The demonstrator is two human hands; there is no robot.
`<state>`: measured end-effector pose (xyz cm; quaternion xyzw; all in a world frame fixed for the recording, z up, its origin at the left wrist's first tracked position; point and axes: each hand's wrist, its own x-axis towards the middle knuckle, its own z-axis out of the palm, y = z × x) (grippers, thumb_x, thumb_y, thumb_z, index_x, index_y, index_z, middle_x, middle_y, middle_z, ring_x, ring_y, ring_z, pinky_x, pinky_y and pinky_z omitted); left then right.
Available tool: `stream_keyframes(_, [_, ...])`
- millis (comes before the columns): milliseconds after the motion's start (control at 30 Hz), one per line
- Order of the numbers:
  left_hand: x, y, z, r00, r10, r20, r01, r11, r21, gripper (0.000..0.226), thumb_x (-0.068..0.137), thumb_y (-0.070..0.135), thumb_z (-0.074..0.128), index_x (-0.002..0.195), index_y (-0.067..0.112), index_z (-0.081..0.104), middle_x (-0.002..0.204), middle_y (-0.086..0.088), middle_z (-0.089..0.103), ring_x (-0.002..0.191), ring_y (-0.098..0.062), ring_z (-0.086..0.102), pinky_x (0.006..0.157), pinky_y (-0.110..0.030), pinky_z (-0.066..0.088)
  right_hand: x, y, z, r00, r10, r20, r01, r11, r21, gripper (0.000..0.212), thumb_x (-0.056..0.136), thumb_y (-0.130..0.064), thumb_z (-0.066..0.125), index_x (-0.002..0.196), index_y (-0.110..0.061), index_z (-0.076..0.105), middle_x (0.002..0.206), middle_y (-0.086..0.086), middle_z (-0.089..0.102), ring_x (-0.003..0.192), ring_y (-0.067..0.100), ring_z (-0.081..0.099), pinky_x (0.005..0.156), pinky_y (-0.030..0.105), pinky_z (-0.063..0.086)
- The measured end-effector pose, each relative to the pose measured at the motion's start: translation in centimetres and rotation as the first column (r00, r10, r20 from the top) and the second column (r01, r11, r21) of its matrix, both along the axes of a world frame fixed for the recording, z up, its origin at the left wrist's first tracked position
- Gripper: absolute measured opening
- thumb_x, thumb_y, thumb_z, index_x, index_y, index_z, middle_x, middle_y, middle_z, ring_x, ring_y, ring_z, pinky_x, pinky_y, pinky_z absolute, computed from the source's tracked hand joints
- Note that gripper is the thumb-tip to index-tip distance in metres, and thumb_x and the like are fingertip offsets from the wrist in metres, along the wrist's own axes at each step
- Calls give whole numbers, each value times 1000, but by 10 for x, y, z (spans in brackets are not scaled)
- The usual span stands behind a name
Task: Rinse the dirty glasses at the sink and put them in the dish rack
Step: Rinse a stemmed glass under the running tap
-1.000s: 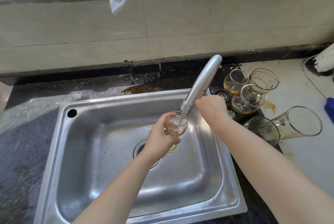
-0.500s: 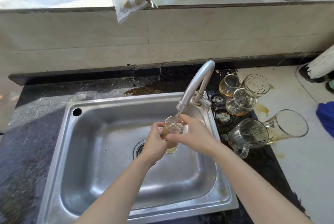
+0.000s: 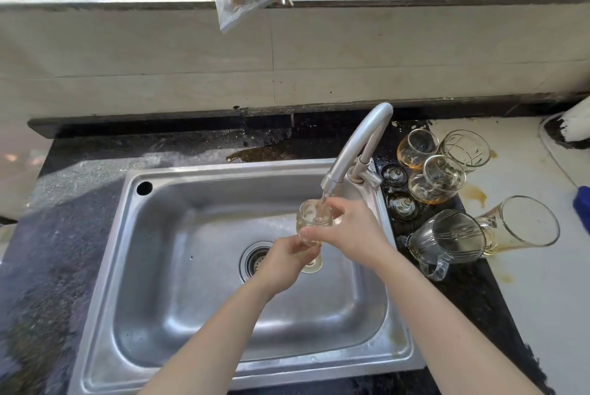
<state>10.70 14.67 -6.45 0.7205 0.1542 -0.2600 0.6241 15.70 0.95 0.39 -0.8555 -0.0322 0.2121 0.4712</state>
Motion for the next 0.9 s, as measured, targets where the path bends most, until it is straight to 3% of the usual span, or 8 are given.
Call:
stream_keyframes(100, [-3,2,0,1000,-17,-15,18,1000,25,10,92,29,64,96,23,70,83,10,68,80,-3,60,72,-15,43,-1,3,-2,998,67,-8,-67,994,-89,42,62,-38,86,98,-24,69,91,-4,66,86,11,59,77,27,47])
stream_keyframes(267, [-2,7,5,999,-33,-22,34,999,32,10,92,26,63,95,19,70,91,4,70,86,-9,62,85,-24,45,4,2,-8,999,-4,-51,5,1000,30,25,65,-29,86,64,-28,61,65,-15,63,58,-5,54,57,14,40])
stream_keyframes(433, [-4,15,18,1000,-3,-20,3,1000,-23,20,95,20,59,98,2,67,76,-4,66,67,-8,62,61,-17,51,13,1,-15,962,-135,-238,175,973,152,21,78,-36,75,83,-17,69,83,-1,68,78,7,58,70,23,43])
stream_keyframes(533, [2,19,36,999,-32,10,32,997,72,20,96,15,56,92,-2,66,63,-4,57,46,-1,53,48,-11,42,13,2,-26,914,-214,-345,292,937,192,29,89,-39,61,107,-17,65,94,2,66,86,15,61,72,28,47])
stream_keyframes(633, [10,20,52,989,-135,60,114,955,275,31,95,16,55,66,8,60,55,1,54,36,1,47,44,-9,35,11,12,-32,871,-249,-424,381,886,264,17,95,-36,50,97,-23,62,93,4,64,81,19,63,67,31,52])
stream_keyframes(733, [17,18,64,984,-162,77,122,919,376,28,92,16,56,71,2,66,52,0,55,34,-1,48,41,-10,34,12,23,-34,855,-270,-443,448,816,366,21,88,-33,66,98,-16,59,90,4,63,80,19,64,68,35,57])
stream_keyframes(800, [20,17,71,996,-86,37,74,961,267,23,92,12,57,81,-4,70,52,-2,51,34,-3,48,41,-12,37,16,27,-31,847,-289,-447,482,771,415,33,78,-32,77,99,-13,59,89,4,63,78,16,64,71,33,54])
stream_keyframes(900, [25,23,80,989,53,-140,-64,995,-78,22,94,9,54,84,-5,67,52,-1,43,37,-10,48,48,-22,42,23,29,-23,818,-262,-512,551,613,567,13,86,-22,69,85,-13,59,72,4,61,70,18,59,70,31,50])
